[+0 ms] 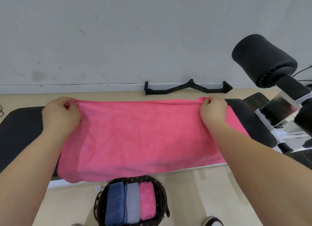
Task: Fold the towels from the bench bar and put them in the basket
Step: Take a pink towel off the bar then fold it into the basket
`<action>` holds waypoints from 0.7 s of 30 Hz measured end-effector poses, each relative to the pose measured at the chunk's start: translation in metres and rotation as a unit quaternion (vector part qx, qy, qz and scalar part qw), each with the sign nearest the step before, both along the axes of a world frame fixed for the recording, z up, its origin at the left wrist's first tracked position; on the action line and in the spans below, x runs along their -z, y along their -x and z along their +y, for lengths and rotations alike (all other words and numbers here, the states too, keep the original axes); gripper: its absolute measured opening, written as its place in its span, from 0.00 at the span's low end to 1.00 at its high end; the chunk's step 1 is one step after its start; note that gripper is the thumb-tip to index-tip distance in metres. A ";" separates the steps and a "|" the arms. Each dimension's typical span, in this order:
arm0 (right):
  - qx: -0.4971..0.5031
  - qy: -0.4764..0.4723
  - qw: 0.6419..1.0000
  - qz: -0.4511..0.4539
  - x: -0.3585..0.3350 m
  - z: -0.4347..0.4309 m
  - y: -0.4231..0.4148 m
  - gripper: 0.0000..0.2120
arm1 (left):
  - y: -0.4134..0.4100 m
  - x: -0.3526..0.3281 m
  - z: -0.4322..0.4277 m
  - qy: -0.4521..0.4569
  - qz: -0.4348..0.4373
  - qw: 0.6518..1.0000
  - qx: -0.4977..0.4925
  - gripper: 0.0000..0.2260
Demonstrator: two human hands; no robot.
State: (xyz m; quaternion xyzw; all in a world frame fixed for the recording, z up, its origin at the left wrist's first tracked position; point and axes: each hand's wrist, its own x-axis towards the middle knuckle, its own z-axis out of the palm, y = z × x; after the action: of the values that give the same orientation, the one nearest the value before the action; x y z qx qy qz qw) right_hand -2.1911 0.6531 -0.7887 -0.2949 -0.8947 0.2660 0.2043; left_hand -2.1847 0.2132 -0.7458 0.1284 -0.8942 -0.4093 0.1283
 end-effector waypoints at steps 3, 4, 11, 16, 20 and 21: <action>-0.034 -0.007 0.999 0.023 -0.006 -0.009 -0.003 0.19 | 0.004 0.009 -0.001 0.021 -0.018 0.999 0.026 0.19; -0.049 -0.040 0.997 0.033 -0.010 -0.013 -0.006 0.22 | 0.002 0.009 -0.002 0.032 -0.017 0.999 0.040 0.22; -0.237 -0.141 0.947 -0.165 -0.039 -0.088 -0.042 0.28 | -0.020 0.001 -0.031 0.194 -0.089 0.976 0.043 0.23; -0.297 -0.130 0.903 -0.282 -0.011 -0.133 -0.078 0.36 | -0.042 -0.004 -0.038 0.187 -0.192 0.959 0.093 0.17; -0.257 -0.175 0.918 -0.245 -0.002 -0.143 -0.082 0.34 | -0.044 0.004 -0.037 0.181 -0.159 0.964 0.111 0.13; -0.254 -0.174 0.918 -0.249 -0.003 -0.146 -0.082 0.34 | -0.043 0.005 -0.040 0.183 -0.151 0.966 0.103 0.12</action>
State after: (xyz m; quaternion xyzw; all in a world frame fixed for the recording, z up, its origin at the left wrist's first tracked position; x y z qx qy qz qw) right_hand -2.1095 0.5073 -0.7858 -0.0747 -0.9936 0.0671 -0.0512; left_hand -2.1421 0.1731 -0.7505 0.0707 -0.9711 -0.2259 -0.0296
